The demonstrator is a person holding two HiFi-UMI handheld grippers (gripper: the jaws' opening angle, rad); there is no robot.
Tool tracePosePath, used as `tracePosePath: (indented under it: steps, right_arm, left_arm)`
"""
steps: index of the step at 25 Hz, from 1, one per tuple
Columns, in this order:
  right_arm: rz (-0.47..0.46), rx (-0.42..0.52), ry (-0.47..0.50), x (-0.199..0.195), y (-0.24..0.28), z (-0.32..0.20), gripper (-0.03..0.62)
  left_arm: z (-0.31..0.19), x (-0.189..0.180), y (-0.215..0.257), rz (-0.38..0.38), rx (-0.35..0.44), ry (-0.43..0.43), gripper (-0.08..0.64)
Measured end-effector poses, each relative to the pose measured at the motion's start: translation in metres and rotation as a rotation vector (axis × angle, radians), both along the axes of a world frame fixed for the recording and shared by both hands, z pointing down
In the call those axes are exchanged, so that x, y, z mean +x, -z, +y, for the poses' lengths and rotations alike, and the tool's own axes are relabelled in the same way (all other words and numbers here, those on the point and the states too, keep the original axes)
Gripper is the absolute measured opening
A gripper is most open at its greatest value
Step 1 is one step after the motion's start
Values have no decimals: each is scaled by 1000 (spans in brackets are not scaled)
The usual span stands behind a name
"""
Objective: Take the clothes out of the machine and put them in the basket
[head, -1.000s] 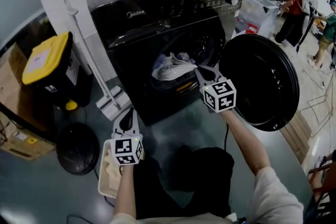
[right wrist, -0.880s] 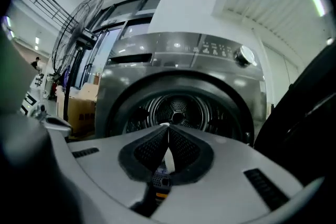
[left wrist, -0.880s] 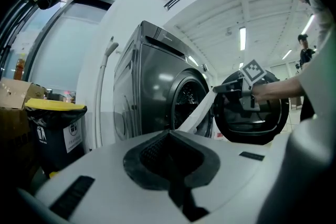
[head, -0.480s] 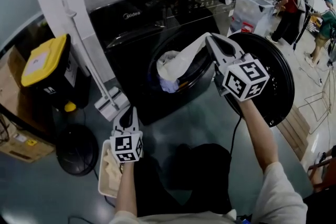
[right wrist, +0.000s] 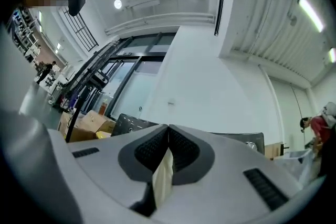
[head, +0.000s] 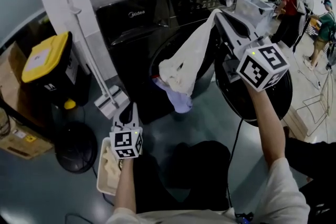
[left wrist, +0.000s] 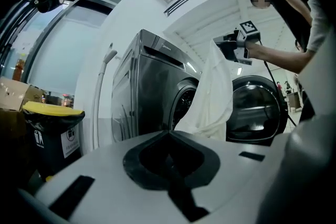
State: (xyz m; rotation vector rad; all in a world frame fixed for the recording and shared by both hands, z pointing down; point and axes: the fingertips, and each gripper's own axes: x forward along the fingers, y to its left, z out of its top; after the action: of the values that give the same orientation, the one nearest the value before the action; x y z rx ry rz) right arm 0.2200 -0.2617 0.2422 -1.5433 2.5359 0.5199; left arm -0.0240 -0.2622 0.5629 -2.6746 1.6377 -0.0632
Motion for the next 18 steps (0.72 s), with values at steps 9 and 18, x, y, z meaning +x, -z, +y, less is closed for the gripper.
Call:
tracePosePath:
  steps: [9,18]
  right_arm:
    - [33,-97,-10,-10,-45,-22,26]
    - [30,-115,12,-14,-56,-27,26]
  left_arm:
    - [5,-1,-3,-8,-3,0,18]
    - [4,-6,-5,-12,-10,12,18]
